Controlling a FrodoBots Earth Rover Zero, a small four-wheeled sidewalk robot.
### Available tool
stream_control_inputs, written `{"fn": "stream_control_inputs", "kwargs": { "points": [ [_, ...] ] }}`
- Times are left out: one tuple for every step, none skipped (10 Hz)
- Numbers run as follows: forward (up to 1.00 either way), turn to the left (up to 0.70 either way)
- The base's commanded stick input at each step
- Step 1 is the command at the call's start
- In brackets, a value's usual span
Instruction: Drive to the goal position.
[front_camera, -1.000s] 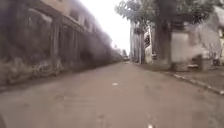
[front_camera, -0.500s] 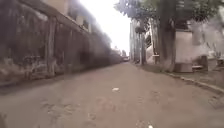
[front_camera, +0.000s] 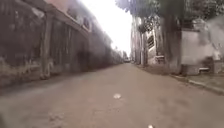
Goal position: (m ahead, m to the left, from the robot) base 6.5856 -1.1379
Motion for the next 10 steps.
{"fn": "stream_control_inputs", "kwargs": {
  "points": [
    [0.7,0.0],
    [0.7,0.0],
    [0.7,0.0],
    [0.7,0.0],
    [0.7,0.0],
    [0.7,0.0],
    [0.7,0.0],
    [0.7,0.0],
    [0.7,0.0],
    [0.7,0.0]
  ]
}}
